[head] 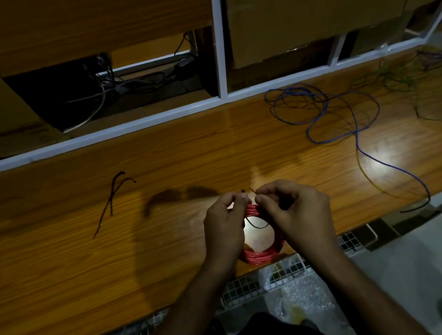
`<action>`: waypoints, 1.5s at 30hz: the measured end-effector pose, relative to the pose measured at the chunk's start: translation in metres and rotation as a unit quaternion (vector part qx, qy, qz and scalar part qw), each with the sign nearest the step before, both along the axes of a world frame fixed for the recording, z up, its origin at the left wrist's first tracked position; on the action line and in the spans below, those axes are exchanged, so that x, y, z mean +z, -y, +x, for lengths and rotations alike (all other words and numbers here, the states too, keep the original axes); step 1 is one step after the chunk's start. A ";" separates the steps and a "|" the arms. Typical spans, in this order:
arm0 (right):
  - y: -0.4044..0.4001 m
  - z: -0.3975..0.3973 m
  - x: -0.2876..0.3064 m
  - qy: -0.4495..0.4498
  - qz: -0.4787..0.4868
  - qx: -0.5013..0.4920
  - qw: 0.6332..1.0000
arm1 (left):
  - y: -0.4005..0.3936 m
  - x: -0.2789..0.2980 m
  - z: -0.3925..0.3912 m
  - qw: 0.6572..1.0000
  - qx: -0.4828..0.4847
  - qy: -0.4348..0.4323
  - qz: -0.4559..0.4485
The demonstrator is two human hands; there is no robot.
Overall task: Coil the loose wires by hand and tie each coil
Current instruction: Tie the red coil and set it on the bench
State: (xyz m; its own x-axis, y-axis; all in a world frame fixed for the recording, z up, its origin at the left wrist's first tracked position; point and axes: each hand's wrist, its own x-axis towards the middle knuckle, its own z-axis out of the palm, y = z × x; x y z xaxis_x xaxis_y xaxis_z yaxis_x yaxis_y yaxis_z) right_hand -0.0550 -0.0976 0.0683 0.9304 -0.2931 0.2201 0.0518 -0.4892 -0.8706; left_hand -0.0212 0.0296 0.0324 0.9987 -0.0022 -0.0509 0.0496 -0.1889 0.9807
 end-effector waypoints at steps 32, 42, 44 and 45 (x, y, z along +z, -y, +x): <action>-0.006 -0.008 0.016 0.022 -0.090 -0.019 0.996 | 0.005 0.017 -0.016 0.994 -0.054 0.088 0.037; 0.000 -0.011 0.027 0.038 -0.107 -0.019 0.993 | 0.004 0.019 -0.014 0.992 -0.047 0.109 0.045; 0.000 -0.011 0.027 0.031 -0.106 -0.020 0.994 | 0.005 0.020 -0.015 0.993 -0.047 0.101 0.045; 0.000 -0.011 0.027 0.030 -0.106 -0.022 0.994 | 0.006 0.019 -0.015 0.993 -0.047 0.097 0.044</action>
State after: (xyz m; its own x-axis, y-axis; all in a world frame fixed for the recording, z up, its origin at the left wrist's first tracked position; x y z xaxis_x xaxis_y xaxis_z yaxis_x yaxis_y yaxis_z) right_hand -0.0659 -0.0973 0.0949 0.9012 -0.2747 0.3352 0.0742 -0.6642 -0.7438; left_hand -0.0366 0.0240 0.0515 0.9852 -0.1005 0.1386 -0.1610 -0.2683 0.9498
